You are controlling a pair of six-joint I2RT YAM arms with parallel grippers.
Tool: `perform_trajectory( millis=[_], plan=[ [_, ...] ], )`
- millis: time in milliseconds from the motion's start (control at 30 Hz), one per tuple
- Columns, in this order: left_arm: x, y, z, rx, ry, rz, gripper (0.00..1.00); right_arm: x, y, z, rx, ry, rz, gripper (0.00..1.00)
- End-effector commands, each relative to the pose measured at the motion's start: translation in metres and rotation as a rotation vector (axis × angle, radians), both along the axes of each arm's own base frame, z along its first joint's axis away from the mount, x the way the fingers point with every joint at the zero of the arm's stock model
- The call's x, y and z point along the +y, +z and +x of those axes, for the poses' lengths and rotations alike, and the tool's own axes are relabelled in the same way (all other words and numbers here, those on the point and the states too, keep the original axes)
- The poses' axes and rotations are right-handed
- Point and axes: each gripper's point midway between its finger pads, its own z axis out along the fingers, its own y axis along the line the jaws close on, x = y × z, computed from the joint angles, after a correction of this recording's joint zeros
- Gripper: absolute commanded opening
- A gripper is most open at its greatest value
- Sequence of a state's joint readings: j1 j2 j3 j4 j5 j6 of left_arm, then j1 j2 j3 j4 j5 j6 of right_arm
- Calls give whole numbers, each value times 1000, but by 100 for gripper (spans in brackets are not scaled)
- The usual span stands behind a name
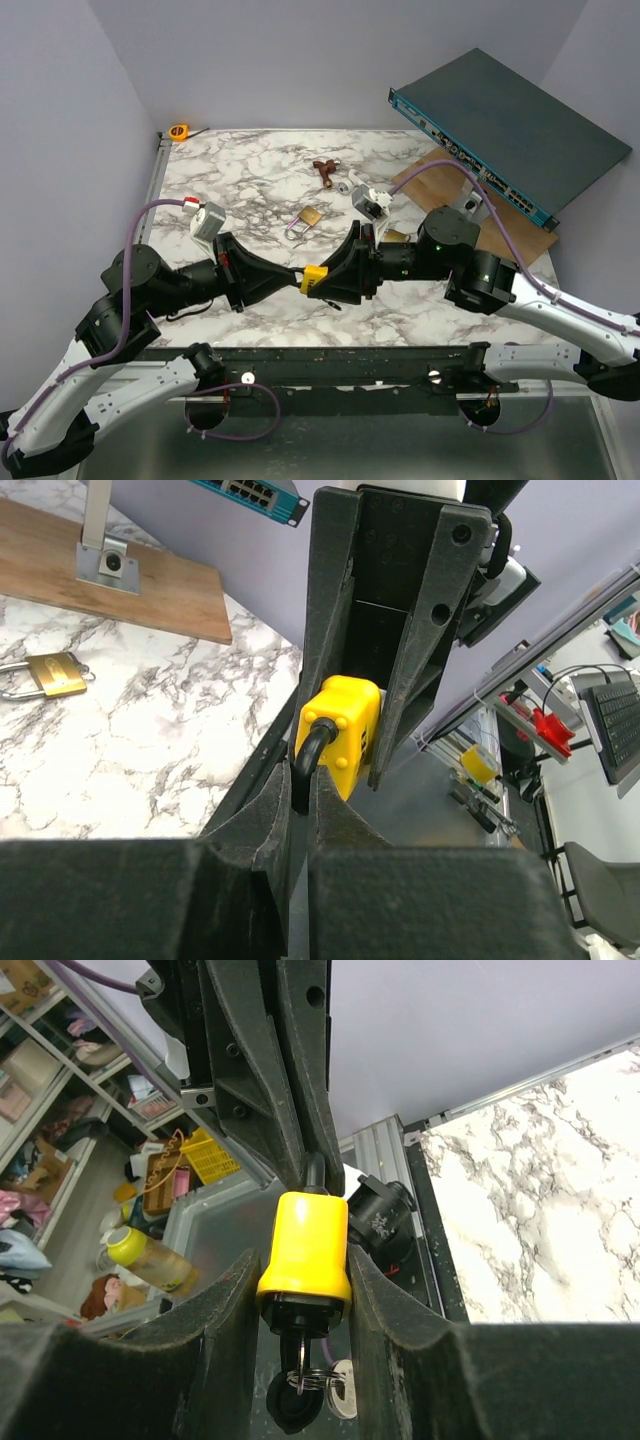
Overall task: Lock with the key
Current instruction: Lock the lock.
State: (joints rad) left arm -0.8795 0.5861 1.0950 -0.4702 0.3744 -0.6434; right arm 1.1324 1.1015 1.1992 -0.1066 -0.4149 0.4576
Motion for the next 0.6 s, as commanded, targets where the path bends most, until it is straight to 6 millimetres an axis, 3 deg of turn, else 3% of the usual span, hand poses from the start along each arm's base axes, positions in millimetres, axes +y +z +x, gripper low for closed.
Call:
perform_trajectory(
  millis=[0, 333, 567],
  plan=[
    [-30, -13, -26, 66, -226, 23, 0, 22, -8, 45, -9, -199, 43, 1],
    [-14, 0, 2, 36, -49, 20, 0, -1, -11, 44, -14, -251, 47, 1],
    [-9, 12, 7, 30, -29, -9, 0, -14, -9, 43, -13, -278, 57, 1]
  ],
)
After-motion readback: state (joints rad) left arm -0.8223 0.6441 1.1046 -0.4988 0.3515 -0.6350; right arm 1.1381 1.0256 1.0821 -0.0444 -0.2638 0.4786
